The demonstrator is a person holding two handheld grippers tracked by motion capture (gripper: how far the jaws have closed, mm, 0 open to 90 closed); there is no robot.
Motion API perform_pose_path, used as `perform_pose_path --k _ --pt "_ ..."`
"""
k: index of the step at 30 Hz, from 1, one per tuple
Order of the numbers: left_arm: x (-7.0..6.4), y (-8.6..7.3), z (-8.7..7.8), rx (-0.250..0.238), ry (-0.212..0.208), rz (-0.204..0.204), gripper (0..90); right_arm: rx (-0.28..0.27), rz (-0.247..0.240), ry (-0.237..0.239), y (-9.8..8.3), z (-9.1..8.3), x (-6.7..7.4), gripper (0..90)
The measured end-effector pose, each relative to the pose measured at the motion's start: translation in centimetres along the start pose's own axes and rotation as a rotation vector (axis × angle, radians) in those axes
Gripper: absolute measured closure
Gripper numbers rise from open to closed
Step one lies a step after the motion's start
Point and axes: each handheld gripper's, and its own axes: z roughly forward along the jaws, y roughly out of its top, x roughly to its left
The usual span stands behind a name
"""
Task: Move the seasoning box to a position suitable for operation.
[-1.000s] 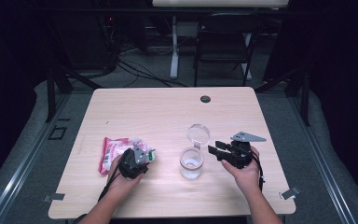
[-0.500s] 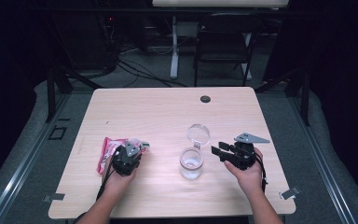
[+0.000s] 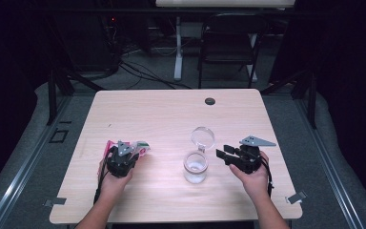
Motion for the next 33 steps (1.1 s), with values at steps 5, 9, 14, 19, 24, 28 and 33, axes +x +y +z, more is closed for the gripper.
perform_pose_path --k 5,9,14,19,24,28,33 --pt "0.8 0.2 -1.1 -0.033 0.002 -0.046 90.0 -0.004 0.002 0.003 0.0 0.0 0.0 56.2" --pt "1.9 0.6 -2.5 -0.062 0.014 -0.070 90.0 0.000 0.000 0.002 0.0 0.0 0.0 56.3" --pt "3.1 0.9 -3.8 -0.086 0.042 -0.082 90.0 -0.014 0.006 0.009 0.2 0.0 0.0 56.3" --pt "4.8 1.2 -5.4 -0.110 0.070 -0.108 90.0 -0.005 0.001 0.013 0.2 0.2 0.0 56.4" --pt "6.2 1.6 -6.6 -0.120 0.101 -0.115 90.0 -0.007 0.000 0.021 0.2 0.4 0.0 56.4" --pt "7.5 2.2 -7.6 -0.126 0.119 -0.129 90.0 -0.007 0.001 0.022 0.2 0.5 0.1 56.4" --pt "8.9 3.0 -8.2 -0.126 0.143 -0.133 90.0 -0.002 0.001 0.026 0.3 0.6 0.1 56.5"
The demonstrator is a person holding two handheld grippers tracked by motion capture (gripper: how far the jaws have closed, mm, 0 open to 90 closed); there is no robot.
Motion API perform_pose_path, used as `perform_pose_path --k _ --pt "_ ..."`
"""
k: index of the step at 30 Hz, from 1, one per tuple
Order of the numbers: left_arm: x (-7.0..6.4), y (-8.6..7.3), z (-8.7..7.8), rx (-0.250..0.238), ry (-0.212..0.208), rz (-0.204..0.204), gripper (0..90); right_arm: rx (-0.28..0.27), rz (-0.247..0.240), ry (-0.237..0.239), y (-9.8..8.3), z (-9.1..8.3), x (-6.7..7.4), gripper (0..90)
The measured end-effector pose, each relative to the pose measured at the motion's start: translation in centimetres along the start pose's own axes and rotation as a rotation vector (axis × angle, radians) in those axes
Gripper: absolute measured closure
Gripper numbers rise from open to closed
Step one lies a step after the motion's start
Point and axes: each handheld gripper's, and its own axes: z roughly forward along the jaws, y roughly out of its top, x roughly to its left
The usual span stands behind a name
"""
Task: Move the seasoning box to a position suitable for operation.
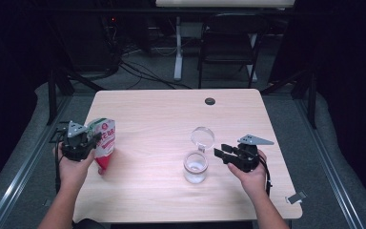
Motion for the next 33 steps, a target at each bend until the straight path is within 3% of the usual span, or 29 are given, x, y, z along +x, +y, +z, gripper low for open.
perform_pose_path --k 8,15,22,33 --pt "1.3 2.3 0.4 0.033 0.044 0.040 90.0 -0.005 0.011 -0.002 0.0 -0.1 -0.2 56.6" --pt "1.3 4.1 -0.1 0.026 0.041 0.048 90.0 -0.007 0.011 -0.005 0.0 -0.1 -0.2 56.6" --pt "0.3 5.2 -0.4 0.023 0.001 0.073 90.0 -0.013 0.013 0.000 0.0 -0.1 -0.2 56.5" --pt "-3.0 6.2 -0.2 0.016 -0.094 0.140 90.0 -0.007 0.006 -0.006 0.1 -0.2 -0.2 56.5"
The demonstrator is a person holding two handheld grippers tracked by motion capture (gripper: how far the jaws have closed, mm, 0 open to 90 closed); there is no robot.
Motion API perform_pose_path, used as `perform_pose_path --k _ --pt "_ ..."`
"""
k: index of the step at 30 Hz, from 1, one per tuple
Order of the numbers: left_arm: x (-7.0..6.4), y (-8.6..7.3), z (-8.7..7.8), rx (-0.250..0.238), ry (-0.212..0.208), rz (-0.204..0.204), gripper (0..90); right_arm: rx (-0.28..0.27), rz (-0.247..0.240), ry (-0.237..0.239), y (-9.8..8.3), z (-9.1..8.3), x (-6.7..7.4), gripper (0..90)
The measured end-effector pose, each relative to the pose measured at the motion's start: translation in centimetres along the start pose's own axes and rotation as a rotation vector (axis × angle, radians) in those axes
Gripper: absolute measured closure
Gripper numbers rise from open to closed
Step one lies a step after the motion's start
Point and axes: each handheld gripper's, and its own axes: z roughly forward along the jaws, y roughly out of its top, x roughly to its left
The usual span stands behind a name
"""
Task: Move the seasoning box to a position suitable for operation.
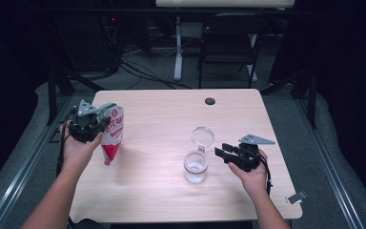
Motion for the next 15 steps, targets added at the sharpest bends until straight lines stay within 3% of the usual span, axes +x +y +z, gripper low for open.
perform_pose_path --k 6,7,10,15 --pt "-2.3 0.9 0.1 -0.008 -0.064 0.055 90.0 0.004 -0.012 -0.002 0.0 0.1 0.1 56.5" --pt "-3.3 1.2 0.2 -0.010 -0.084 0.080 90.0 0.009 -0.020 -0.005 0.1 0.1 0.3 56.4" --pt "-4.2 1.4 0.3 -0.010 -0.107 0.097 90.0 0.017 -0.032 -0.006 0.2 0.0 0.3 56.3" --pt "-7.0 1.9 1.1 -0.008 -0.175 0.149 90.0 0.007 -0.028 -0.008 0.2 0.0 0.3 56.3"
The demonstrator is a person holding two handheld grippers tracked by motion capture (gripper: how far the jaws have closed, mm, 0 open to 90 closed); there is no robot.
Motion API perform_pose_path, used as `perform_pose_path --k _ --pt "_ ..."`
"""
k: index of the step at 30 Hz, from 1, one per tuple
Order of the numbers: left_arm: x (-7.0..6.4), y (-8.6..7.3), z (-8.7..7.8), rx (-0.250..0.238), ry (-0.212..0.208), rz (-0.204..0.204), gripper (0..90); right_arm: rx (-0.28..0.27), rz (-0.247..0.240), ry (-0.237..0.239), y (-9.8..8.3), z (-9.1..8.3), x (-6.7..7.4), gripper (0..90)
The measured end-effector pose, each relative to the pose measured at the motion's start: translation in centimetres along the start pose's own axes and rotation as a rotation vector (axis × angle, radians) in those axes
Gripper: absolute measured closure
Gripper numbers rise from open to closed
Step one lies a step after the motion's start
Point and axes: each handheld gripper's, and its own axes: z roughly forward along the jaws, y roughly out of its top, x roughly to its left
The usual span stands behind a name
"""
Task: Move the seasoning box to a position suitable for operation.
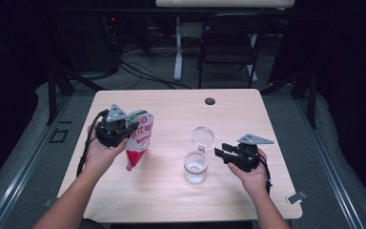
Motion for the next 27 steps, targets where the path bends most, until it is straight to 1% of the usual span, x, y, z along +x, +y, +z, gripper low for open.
perform_pose_path --k 1,2,3,4,5,6,7,8,9,10,11,12,13,14,15,17,18,19,20,22,24,25,26,27 --pt "0.0 0.0 0.0 0.000 0.000 0.000 90.0 0.000 0.000 0.000 0.0 0.0 0.0 56.3" --pt "-0.8 0.2 0.4 0.001 -0.018 0.020 90.0 -0.001 0.002 0.003 0.0 0.0 -0.1 56.3" --pt "-0.8 0.2 0.4 0.001 -0.018 0.020 90.0 -0.001 0.002 0.003 0.0 0.0 -0.1 56.3" --pt "-1.7 0.2 0.8 -0.002 -0.033 0.039 90.0 -0.002 0.003 0.002 0.0 -0.1 -0.1 56.3" --pt "-1.7 0.2 0.8 -0.002 -0.033 0.039 90.0 -0.002 0.003 0.002 0.0 -0.1 -0.1 56.3" --pt "-2.4 0.1 1.2 -0.009 -0.053 0.050 90.0 -0.003 0.003 0.002 0.0 -0.1 -0.1 56.3" --pt "-2.4 0.1 1.2 -0.009 -0.053 0.050 90.0 -0.002 0.002 0.003 0.1 -0.1 -0.1 56.3" --pt "-2.7 0.1 1.3 -0.007 -0.062 0.056 90.0 -0.003 0.002 0.004 0.1 -0.2 -0.1 56.3" --pt "-3.4 -0.2 1.6 -0.012 -0.080 0.063 90.0 -0.005 0.003 0.003 0.1 -0.2 -0.1 56.3" --pt "-3.7 -0.3 1.8 -0.015 -0.086 0.066 90.0 -0.003 -0.001 0.001 0.1 -0.2 -0.1 56.3" --pt "-3.7 -0.3 1.8 -0.015 -0.086 0.066 90.0 -0.003 -0.001 0.001 0.1 -0.2 -0.1 56.3" --pt "-4.2 -0.8 2.0 -0.013 -0.112 0.068 90.0 -0.008 -0.001 -0.001 0.1 -0.2 0.0 56.2" --pt "-4.2 -0.8 2.0 -0.013 -0.112 0.068 90.0 -0.008 -0.001 -0.001 0.1 -0.2 0.0 56.2" --pt "-4.6 -1.4 2.1 -0.030 -0.135 0.055 90.0 -0.006 -0.007 0.002 0.2 -0.3 0.0 56.0" --pt "-4.6 -1.4 2.1 -0.030 -0.135 0.055 90.0 -0.006 -0.007 0.002 0.2 -0.3 0.0 56.0" --pt "-5.1 -1.9 2.1 -0.043 -0.147 0.055 90.0 -0.016 -0.014 0.000 0.4 -0.4 0.2 56.1" --pt "-5.5 -2.4 2.2 -0.048 -0.156 0.059 90.0 -0.033 -0.029 0.001 0.7 -0.7 0.5 56.1" --pt "-5.5 -2.4 2.2 -0.048 -0.156 0.059 90.0 -0.036 -0.047 0.005 0.8 -0.9 0.7 56.5" --pt "-5.9 -3.0 2.2 -0.044 -0.159 0.066 90.0 -0.043 -0.060 0.004 1.0 -1.0 0.9 56.9" --pt "-6.2 -3.5 2.3 -0.042 -0.169 0.064 90.0 -0.057 -0.075 0.018 1.3 -1.3 1.3 57.7" --pt "-6.4 -4.1 2.5 -0.038 -0.173 0.057 89.8 -0.052 -0.102 0.025 1.5 -1.5 1.7 58.8" --pt "-6.4 -4.1 2.5 -0.038 -0.173 0.057 89.7 -0.052 -0.102 0.025 1.5 -1.5 1.7 58.8" --pt "-6.5 -4.6 2.6 -0.041 -0.185 0.045 89.5 -0.040 -0.110 0.030 1.7 -1.6 2.2 62.0" --pt "-6.5 -4.6 2.6 -0.041 -0.185 0.045 89.3 -0.040 -0.110 0.030 1.7 -1.6 2.2 62.0"
